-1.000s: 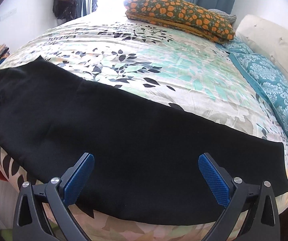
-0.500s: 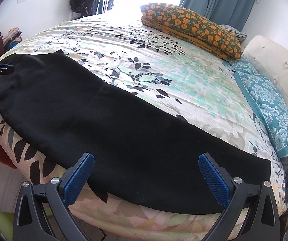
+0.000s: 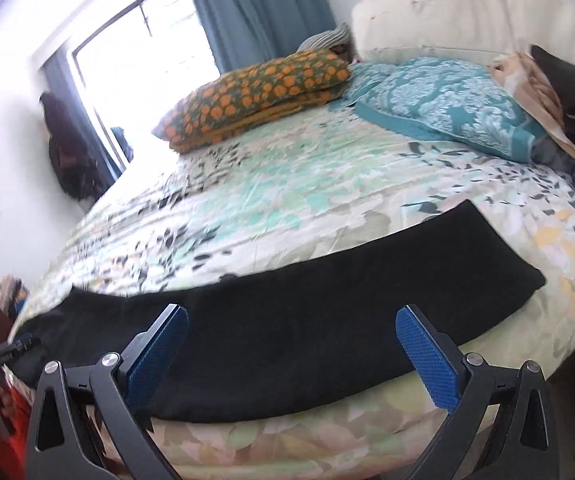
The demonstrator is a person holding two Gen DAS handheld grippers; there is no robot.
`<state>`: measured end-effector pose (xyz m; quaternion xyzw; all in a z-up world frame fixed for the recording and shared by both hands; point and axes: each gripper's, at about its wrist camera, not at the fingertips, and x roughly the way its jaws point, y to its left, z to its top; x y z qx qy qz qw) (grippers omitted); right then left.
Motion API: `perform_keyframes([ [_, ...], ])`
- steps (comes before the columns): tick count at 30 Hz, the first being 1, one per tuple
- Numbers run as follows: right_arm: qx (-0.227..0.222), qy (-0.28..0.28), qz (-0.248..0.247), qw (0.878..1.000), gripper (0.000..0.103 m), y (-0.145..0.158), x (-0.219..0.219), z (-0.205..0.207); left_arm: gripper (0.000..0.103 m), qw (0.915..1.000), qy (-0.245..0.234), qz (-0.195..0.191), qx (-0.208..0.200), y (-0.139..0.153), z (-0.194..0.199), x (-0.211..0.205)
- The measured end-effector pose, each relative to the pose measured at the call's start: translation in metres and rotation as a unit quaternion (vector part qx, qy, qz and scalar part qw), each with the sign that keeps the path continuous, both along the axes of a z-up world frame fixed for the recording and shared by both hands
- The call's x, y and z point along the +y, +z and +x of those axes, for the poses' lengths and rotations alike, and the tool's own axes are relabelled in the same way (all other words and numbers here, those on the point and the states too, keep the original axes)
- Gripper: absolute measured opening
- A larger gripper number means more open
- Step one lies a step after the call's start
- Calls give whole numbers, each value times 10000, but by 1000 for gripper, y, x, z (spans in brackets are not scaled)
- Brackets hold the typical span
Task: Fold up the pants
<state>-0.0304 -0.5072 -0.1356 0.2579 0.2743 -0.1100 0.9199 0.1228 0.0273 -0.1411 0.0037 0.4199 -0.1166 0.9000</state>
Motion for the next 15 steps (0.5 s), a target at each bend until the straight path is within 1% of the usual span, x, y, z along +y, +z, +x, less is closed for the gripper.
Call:
perform_keyframes([
  [1,-63,-337,373,9987,103,-2,-29,-13,68,10000,2,47,21,-3,0,-2],
  [3,-178,-1077,1016,9888,103,-9,-81,-41,68,9999,-39,129,77,-10,0,-4],
  [5,-301,-1451,1598,9760,103,-15,-117,-64,68,9996,-78,201,171,-15,0,-5],
  [7,-383,-1405,2137,9660,103,-21,-136,-71,68,9996,-76,213,178,-17,0,-5],
  [9,-484,-1076,2677,9563,103,-31,-139,-65,68,9997,-41,205,145,-15,1,-5],
  [11,-420,-766,3284,9405,103,-50,-135,-54,68,9997,-8,209,147,-15,0,-4],
  [12,-341,-732,3476,9341,102,-59,-133,-47,68,9996,1,222,160,-16,0,-3],
  [13,-267,-711,3514,9331,102,-65,-131,-40,68,9996,9,240,171,-16,-1,-3],
  [15,-133,-692,3337,9400,98,-70,-132,-27,68,9994,22,283,178,-16,-2,-1],
])
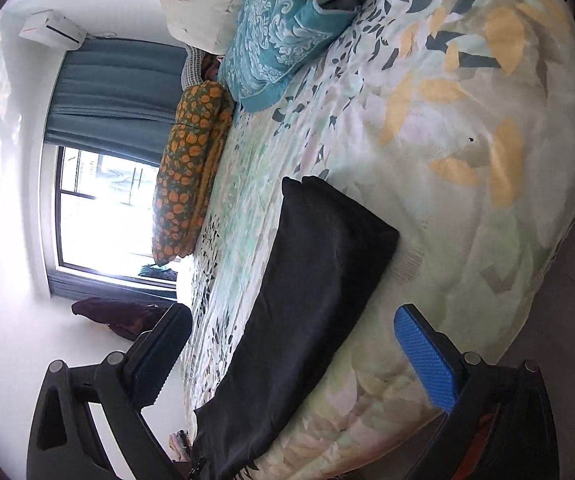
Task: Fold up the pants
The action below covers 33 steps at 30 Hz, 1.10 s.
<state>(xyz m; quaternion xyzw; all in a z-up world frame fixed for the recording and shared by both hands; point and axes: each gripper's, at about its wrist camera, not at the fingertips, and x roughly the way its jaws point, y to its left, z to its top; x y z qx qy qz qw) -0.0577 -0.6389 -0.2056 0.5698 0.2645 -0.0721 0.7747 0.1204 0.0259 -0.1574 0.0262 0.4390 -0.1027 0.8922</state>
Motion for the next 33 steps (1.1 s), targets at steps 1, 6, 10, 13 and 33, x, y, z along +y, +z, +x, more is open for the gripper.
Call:
perform_keyframes([
  [1,51,-9,-79,10000,97,-1,-1,5,68,10000,6,14,-4,0,-1,1],
  [6,188,55,-416,9989,93,-7,-14,22,68,10000,47,73,-2,0,-1,2],
  [10,383,331,-704,9962,93,-8,-21,30,68,10000,-21,91,16,5,-2,-4],
  [13,493,425,-698,9954,88,-13,-25,33,68,9993,-344,-160,8,17,-9,-26],
  [33,-47,470,-495,9977,22,9,-25,15,68,9712,-2181,-92,958,-12,-24,-226],
])
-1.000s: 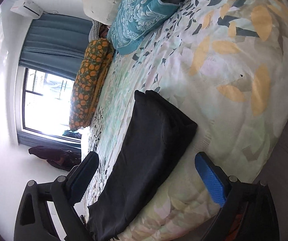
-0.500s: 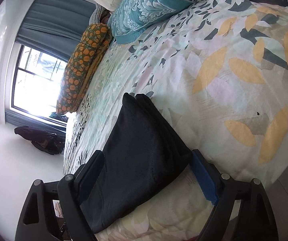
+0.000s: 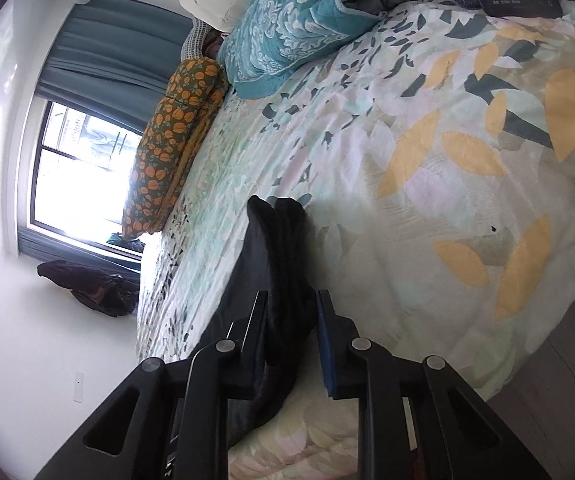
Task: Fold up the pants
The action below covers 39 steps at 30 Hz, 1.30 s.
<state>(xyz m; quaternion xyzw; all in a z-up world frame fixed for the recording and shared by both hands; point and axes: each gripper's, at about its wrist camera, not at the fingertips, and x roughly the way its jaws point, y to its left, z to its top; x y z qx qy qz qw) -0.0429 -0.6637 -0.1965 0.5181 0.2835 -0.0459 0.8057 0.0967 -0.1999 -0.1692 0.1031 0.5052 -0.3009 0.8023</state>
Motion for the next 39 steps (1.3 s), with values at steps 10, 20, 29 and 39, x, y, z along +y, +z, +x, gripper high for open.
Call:
perform_keyframes([
  [10,-1040,1416,365,9838,21,67,143,56,68,9886,1276,-795,-17,35,24,122],
  [20,-691,2485,1102,9598,21,16,351,116,68,9658,2224,-1288,347,6,22,204],
  [29,-147,3084,497,9499,22,-29,466,126,68,9501,2713,-1509,313,2,28,252],
  [39,-256,4261,-2284,8750,97,31,526,94,68,9601,2145,-1793,-33,28,17,234],
])
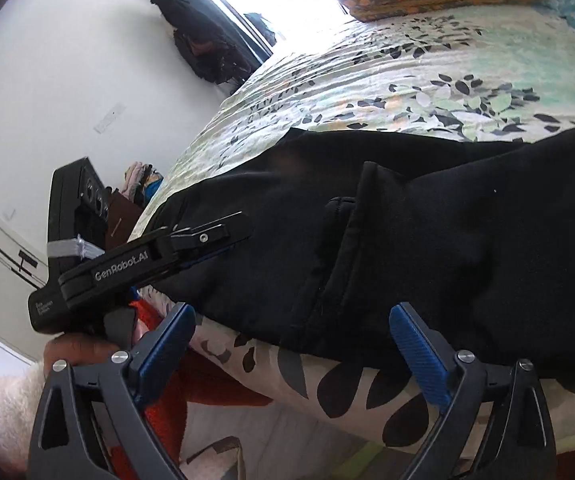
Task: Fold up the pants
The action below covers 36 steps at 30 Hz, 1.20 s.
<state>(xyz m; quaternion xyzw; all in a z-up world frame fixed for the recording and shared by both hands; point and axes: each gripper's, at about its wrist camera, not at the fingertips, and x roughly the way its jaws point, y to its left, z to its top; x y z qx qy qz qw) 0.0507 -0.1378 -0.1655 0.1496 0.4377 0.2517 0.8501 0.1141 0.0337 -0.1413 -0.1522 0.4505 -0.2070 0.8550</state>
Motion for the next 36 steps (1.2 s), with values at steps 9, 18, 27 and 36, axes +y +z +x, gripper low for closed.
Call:
perform_keyframes([
  [9,-381,-912,-33,9951,97,19,-77,-58,37,9860,-1451,812,-160,-1,-17,-90],
  [18,-470,-1693,107,9844,97,25,-115,-56,12,9916,-1034,703,333,-22,-9,-90],
  [27,-463,-2038,180,9777,97,23,-135,-50,40,9890,-1028,1007,340,-16,-17,-82],
  [36,-615,-1822,-84,9813,97,25,-123,-51,5,9900,-1145,791,235,-7,-16,-90],
])
